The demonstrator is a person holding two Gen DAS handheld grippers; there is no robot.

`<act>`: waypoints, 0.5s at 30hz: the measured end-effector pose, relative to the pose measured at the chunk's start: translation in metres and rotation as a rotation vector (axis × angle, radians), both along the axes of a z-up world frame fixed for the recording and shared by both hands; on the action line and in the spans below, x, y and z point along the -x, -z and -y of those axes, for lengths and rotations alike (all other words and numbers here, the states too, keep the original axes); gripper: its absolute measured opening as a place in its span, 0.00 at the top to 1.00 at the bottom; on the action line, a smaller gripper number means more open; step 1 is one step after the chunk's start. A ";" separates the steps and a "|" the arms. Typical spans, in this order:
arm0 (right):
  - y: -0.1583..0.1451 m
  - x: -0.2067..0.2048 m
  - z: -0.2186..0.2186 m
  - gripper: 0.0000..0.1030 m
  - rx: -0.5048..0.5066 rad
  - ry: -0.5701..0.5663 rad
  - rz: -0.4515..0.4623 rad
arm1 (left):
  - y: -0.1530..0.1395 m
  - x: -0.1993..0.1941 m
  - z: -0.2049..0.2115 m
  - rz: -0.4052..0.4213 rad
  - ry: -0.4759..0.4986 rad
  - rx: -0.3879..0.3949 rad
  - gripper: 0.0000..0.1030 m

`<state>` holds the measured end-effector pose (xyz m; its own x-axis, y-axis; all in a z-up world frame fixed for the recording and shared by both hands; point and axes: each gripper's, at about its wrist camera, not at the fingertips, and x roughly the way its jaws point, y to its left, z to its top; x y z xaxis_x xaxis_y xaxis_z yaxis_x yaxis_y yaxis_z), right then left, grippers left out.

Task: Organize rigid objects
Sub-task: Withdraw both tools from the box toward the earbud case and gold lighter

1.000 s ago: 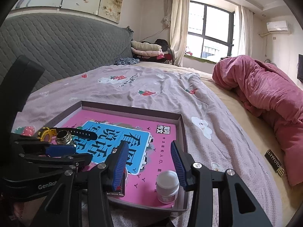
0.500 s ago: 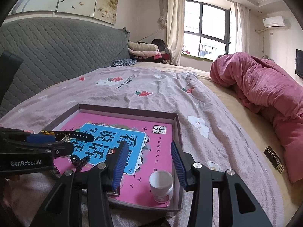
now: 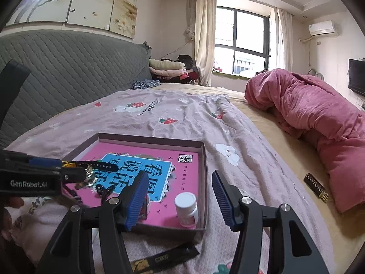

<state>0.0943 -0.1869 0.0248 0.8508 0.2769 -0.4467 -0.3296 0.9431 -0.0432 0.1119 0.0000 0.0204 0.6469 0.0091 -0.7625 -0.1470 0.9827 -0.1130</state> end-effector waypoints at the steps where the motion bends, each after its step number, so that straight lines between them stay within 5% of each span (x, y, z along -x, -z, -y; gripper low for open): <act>1: 0.000 0.002 0.002 0.44 -0.016 0.003 -0.015 | -0.002 0.002 -0.001 -0.001 -0.004 0.006 0.42; 15: -0.013 0.043 0.017 0.44 -0.020 0.064 -0.052 | -0.022 0.031 -0.004 0.034 0.004 0.023 0.42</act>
<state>0.0516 -0.2036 0.0383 0.8426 0.2325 -0.4858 -0.2702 0.9628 -0.0080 0.0808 0.0036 0.0422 0.6727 -0.0108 -0.7398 -0.1384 0.9804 -0.1402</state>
